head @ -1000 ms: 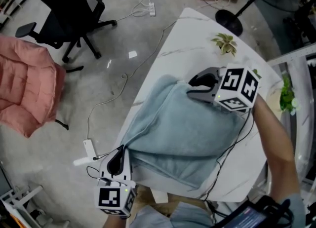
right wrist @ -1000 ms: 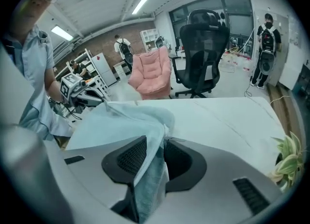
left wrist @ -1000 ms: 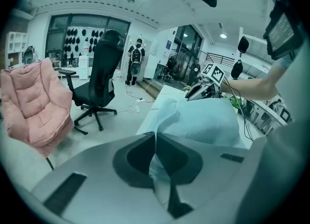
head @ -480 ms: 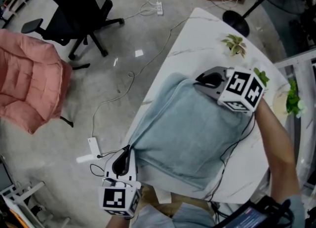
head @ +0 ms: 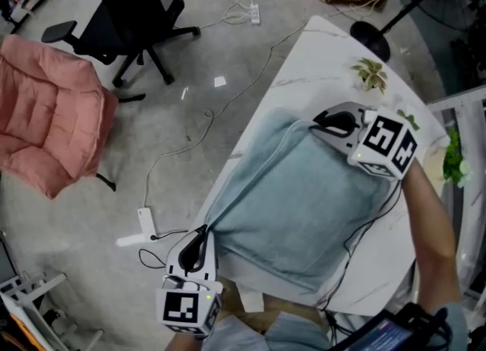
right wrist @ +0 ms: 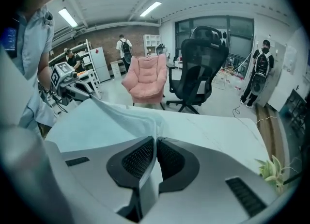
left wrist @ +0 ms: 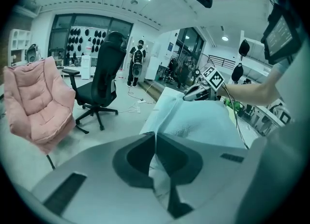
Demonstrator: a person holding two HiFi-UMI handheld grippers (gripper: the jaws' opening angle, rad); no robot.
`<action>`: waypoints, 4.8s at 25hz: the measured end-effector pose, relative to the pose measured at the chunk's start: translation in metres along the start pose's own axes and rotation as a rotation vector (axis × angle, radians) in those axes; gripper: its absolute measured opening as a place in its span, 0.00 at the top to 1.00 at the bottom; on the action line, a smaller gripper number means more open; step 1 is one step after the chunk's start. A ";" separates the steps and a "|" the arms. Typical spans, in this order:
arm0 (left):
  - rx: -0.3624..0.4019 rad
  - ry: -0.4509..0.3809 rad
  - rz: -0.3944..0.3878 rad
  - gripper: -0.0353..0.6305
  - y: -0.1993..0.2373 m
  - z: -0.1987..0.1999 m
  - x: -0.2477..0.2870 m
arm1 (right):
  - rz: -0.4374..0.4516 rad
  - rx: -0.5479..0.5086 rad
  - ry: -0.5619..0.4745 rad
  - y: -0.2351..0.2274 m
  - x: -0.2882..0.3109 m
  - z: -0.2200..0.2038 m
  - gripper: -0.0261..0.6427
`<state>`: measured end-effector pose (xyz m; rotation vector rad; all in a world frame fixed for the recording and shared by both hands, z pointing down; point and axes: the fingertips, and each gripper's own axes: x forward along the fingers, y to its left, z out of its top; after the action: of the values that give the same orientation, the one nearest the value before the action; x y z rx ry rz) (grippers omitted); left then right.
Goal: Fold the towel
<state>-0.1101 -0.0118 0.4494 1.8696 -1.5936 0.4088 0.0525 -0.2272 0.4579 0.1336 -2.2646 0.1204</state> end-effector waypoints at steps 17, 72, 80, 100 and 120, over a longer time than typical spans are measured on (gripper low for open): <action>0.008 -0.014 -0.032 0.92 -0.002 -0.009 0.001 | -0.103 -0.059 -0.064 0.001 -0.006 0.006 0.90; -0.031 0.005 0.008 0.93 0.008 -0.005 0.007 | 0.094 -0.084 0.098 -0.004 0.036 0.008 0.77; -0.018 -0.019 -0.004 0.93 0.007 -0.009 0.009 | 0.085 -0.083 0.128 -0.003 0.053 0.006 0.82; -0.020 -0.010 0.011 0.93 0.008 -0.007 0.008 | 0.050 -0.094 0.089 -0.009 0.038 0.025 0.83; -0.044 -0.005 0.022 0.92 0.011 -0.007 0.003 | -0.037 -0.231 0.005 -0.013 0.042 0.043 0.92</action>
<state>-0.1183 -0.0106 0.4595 1.8227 -1.6153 0.3765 -0.0053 -0.2482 0.4631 0.0531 -2.2516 -0.1601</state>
